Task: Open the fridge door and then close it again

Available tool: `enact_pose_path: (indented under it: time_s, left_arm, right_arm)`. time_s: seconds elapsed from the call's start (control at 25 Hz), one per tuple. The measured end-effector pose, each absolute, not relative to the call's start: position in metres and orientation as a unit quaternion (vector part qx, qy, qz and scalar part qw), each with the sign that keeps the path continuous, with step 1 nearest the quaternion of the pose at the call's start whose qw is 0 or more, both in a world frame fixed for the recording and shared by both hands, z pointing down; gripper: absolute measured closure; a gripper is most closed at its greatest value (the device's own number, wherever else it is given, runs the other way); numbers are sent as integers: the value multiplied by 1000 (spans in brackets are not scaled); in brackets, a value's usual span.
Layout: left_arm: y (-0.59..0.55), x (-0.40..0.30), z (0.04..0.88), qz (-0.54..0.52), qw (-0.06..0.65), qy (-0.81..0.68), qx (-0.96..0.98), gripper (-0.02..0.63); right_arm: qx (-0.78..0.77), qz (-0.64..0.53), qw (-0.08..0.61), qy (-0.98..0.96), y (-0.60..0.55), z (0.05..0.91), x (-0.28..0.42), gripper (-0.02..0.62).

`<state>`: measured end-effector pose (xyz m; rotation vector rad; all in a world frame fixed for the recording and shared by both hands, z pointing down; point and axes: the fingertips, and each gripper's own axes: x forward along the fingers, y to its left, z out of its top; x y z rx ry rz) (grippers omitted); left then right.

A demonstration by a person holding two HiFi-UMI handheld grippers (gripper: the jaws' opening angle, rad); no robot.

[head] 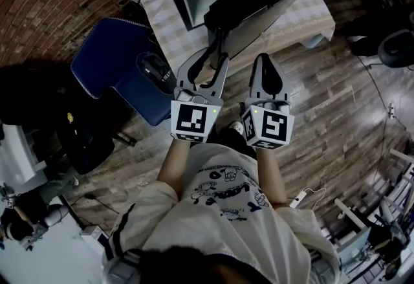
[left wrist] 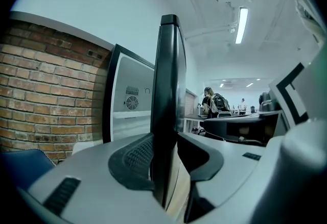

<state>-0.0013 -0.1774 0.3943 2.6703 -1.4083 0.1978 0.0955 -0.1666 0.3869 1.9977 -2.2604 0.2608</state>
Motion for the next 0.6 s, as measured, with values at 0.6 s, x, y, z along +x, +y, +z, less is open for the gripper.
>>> enact_pose_path:
  time_s: [0.6]
  left_arm:
    - [-125,49,393,84,53,-475,874,466]
  right_arm:
    - [663,82,48,-742,-117,384,147,561]
